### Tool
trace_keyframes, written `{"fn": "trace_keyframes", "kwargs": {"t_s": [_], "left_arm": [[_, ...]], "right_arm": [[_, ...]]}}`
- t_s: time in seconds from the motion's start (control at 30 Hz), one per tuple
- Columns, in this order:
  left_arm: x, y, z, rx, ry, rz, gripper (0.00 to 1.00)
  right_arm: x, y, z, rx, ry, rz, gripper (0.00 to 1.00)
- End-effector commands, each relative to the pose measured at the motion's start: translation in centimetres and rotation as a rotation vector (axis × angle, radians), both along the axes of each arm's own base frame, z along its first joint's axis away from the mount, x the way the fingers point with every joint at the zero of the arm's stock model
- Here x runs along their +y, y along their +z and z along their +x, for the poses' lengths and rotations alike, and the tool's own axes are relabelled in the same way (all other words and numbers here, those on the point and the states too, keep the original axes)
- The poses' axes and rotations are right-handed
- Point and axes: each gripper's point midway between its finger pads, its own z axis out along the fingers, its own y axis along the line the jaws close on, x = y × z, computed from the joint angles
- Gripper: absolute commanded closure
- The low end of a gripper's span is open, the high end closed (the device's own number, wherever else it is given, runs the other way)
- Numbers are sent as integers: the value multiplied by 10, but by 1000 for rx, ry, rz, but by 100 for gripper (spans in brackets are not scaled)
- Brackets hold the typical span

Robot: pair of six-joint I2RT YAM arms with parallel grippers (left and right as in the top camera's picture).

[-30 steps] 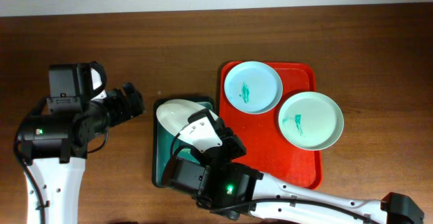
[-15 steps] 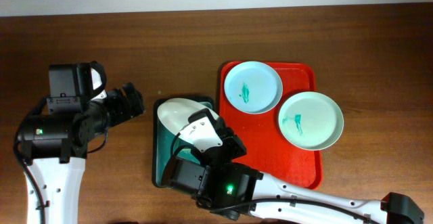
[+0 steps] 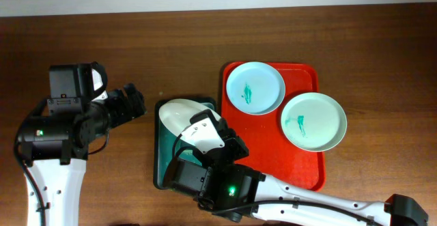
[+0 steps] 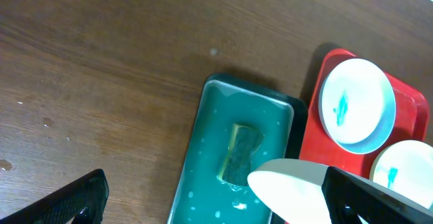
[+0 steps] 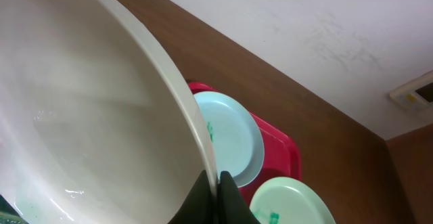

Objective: Clean dirty plates on tray and stack at the side

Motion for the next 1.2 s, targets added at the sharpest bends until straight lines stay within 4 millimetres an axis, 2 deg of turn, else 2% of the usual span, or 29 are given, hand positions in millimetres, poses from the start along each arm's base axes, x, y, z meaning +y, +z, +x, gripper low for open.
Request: {"fn": "trace_keyframes", "kwargs": {"t_s": [0.0,1.17], "left_arm": [[1,4,0,-16,-9,9,1],[1,4,0,-16,-9,9,0]], "right_arm": [[-4,21,2,-50,-20,35,96],[-9,19,7,-41,-38,37,96]]}}
